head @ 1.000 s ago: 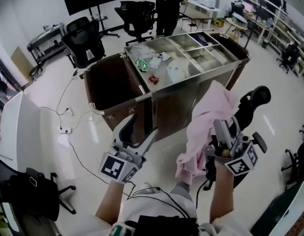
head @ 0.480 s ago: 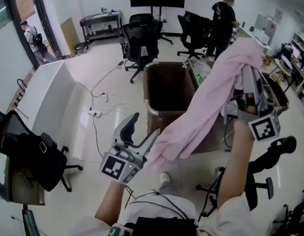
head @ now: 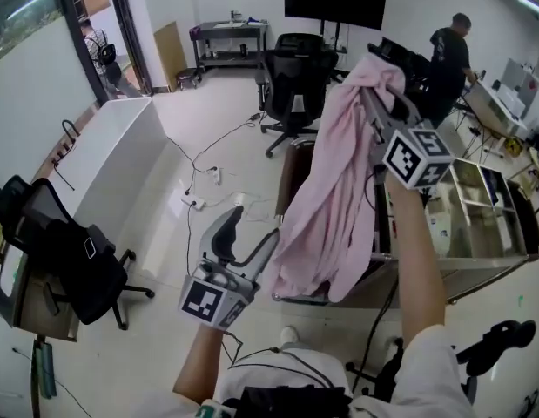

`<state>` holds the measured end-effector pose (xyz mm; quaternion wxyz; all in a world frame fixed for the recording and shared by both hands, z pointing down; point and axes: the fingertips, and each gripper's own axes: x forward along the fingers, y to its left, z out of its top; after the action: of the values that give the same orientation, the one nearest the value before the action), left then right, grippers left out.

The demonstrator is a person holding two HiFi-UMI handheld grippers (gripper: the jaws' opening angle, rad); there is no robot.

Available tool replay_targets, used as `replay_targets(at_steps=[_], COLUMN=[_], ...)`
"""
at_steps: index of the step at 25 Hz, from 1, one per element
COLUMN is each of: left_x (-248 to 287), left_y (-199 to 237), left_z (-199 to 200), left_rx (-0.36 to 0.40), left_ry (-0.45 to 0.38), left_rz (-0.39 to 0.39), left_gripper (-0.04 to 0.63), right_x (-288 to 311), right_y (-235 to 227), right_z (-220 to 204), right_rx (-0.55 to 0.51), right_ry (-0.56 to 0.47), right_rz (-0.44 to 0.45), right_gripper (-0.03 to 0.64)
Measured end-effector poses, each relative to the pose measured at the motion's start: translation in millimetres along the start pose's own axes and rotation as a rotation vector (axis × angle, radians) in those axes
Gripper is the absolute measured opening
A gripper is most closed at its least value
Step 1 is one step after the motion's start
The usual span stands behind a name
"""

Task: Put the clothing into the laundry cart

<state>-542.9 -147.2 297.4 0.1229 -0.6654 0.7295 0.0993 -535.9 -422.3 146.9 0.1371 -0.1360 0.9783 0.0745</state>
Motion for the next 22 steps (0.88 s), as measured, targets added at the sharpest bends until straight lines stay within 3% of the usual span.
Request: replay_targets(at_steps=[1, 4, 5, 7, 9, 11, 15, 19, 22], left_x=[7, 20, 22, 21, 22, 23, 19, 13, 1], left_y=[3, 15, 21, 33, 40, 42, 49, 54, 64], left_z=[-6, -28, -35, -48, -54, -57, -54, -47, -58], left_rx=[-0.003, 0.006, 0.013, 0.02, 0.013, 0.016, 0.038, 0.077, 0.108], left_ry=[0.005, 0.027, 0.034, 0.051, 0.061, 0.075, 0.08, 0.087, 0.114], left_rz=[0.01, 0.028, 0.029, 0.036, 0.031, 0.009, 0.015, 0.082, 0.138], left_gripper=[0.293, 0.293, 0.293, 0.293, 0.293, 0.293, 0.293, 0.293, 0.293], right_x=[0, -21, -32, -53, -69, -81, -107, -133, -148], right_y=[-2, 1, 3, 10, 19, 33, 68, 90, 101], right_z=[-49, -180, -206, -233, -230, -206, -160, -151, -162], right_rx=[0.042, 0.143, 0.163, 0.212, 0.258, 0.263, 0.119, -0.018, -0.039], right_ry=[0.106, 0.392, 0.436, 0.464, 0.414, 0.298, 0.106, 0.086, 0.13], right_rz=[0.012, 0.017, 0.003, -0.026, -0.042, -0.047, -0.082, -0.236, -0.333], right_gripper=[0.153, 0.373, 0.45, 0.468, 0.466, 0.466, 0.465, 0.461, 0.453])
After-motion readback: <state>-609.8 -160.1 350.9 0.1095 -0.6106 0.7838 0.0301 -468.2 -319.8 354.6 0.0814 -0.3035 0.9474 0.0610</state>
